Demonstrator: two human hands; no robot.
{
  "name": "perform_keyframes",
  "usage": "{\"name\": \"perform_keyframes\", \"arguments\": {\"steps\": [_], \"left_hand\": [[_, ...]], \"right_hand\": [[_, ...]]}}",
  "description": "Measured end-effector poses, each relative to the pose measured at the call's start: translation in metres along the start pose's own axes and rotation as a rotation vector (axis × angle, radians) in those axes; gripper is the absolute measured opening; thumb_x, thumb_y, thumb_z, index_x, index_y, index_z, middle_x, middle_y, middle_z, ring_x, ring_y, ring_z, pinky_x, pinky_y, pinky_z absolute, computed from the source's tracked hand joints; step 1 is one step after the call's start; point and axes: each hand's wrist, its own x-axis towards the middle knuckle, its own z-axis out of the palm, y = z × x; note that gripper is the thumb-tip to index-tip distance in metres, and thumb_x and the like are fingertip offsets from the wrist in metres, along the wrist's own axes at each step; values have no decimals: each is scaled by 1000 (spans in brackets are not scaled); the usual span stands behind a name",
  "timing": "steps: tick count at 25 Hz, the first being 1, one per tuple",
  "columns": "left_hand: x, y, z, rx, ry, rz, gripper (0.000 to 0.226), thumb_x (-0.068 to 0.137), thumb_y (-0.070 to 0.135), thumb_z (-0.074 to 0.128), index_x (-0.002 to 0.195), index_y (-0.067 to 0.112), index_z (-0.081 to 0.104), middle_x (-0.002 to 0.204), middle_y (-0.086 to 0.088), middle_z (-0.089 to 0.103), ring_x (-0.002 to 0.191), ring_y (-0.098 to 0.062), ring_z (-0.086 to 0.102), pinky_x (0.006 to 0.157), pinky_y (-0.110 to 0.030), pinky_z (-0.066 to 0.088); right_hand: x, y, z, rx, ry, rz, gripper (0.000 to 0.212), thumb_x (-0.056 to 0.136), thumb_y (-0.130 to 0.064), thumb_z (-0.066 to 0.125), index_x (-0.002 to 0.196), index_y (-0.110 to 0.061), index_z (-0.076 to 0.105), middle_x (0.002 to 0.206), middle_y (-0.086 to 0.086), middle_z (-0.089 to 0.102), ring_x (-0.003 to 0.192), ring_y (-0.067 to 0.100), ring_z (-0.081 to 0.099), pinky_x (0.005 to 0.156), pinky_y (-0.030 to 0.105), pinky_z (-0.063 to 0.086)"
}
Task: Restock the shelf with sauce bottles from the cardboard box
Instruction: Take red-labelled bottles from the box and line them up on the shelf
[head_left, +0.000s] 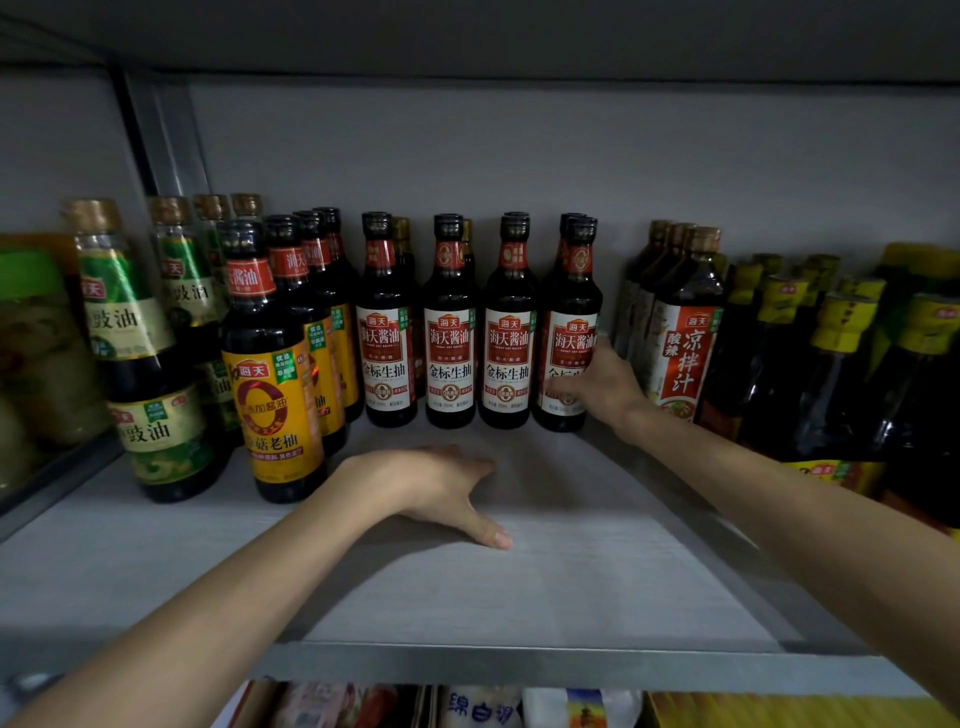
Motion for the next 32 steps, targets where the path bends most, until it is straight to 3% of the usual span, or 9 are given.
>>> {"name": "perform_keyframes", "arguments": {"steps": [9, 13, 19, 23, 24, 27, 29, 32], "left_hand": [[4, -2, 1, -3, -6, -7, 101, 77, 75, 58, 157, 30, 15, 164, -6, 18, 147, -28, 24, 117, -41, 27], [5, -2, 1, -8, 2, 11, 98, 79, 72, 59, 155, 25, 21, 160, -7, 28, 142, -28, 33, 114, -40, 32], [0, -2, 4, -39, 54, 34, 97, 79, 69, 62, 155, 24, 23, 160, -2, 30, 142, -24, 35, 114, -36, 32], [-7, -1, 8, -116, 125, 61, 92, 81, 64, 65, 153, 17, 31, 159, -1, 33, 142, -21, 37, 115, -35, 32], [-10, -1, 9, -126, 140, 68, 88, 82, 63, 65, 151, 17, 34, 157, -1, 37, 140, -21, 40, 114, -35, 33], [-20, 13, 21, -43, 235, 49, 74, 83, 62, 63, 140, 19, 45, 144, -6, 52, 125, -27, 53, 102, -43, 44], [-30, 35, 29, -38, 382, 59, 66, 85, 59, 61, 138, 23, 47, 136, -8, 56, 120, -30, 55, 98, -45, 46], [-54, 87, 37, -251, 568, 200, 47, 92, 49, 60, 132, 27, 53, 116, -1, 66, 107, -24, 61, 88, -39, 51]], "right_hand": [[5, -1, 2, -39, 0, 15, 74, 75, -5, 83, 136, -7, 41, 134, 11, 61, 125, 27, 58, 105, 41, 47], [4, -2, 2, -37, 1, 23, 74, 76, -4, 81, 138, -6, 39, 136, 11, 59, 128, 27, 56, 107, 39, 45], [-6, -2, 0, -97, -100, 158, 78, 72, -27, 87, 136, -7, 48, 133, 9, 63, 126, 26, 59, 106, 37, 47], [-59, -21, -15, -262, -146, 190, 68, 81, -23, 81, 139, -5, 48, 141, 10, 55, 129, 28, 54, 103, 31, 43], [-77, -28, -20, -294, -135, 189, 63, 82, -23, 80, 135, -7, 51, 137, 10, 55, 125, 28, 55, 95, 28, 46], [-133, -38, -38, -319, -53, 98, 18, 83, -16, 75, 95, -17, 62, 104, 7, 69, 95, 24, 60, 64, 22, 44], [-169, -36, -51, -433, 52, 18, 12, 85, -13, 68, 95, -11, 63, 96, 10, 70, 93, 28, 63, 70, 26, 42], [-224, -31, -80, -549, 65, -94, 13, 82, -8, 63, 89, -19, 59, 82, 5, 69, 83, 27, 64, 70, 30, 39]]}}
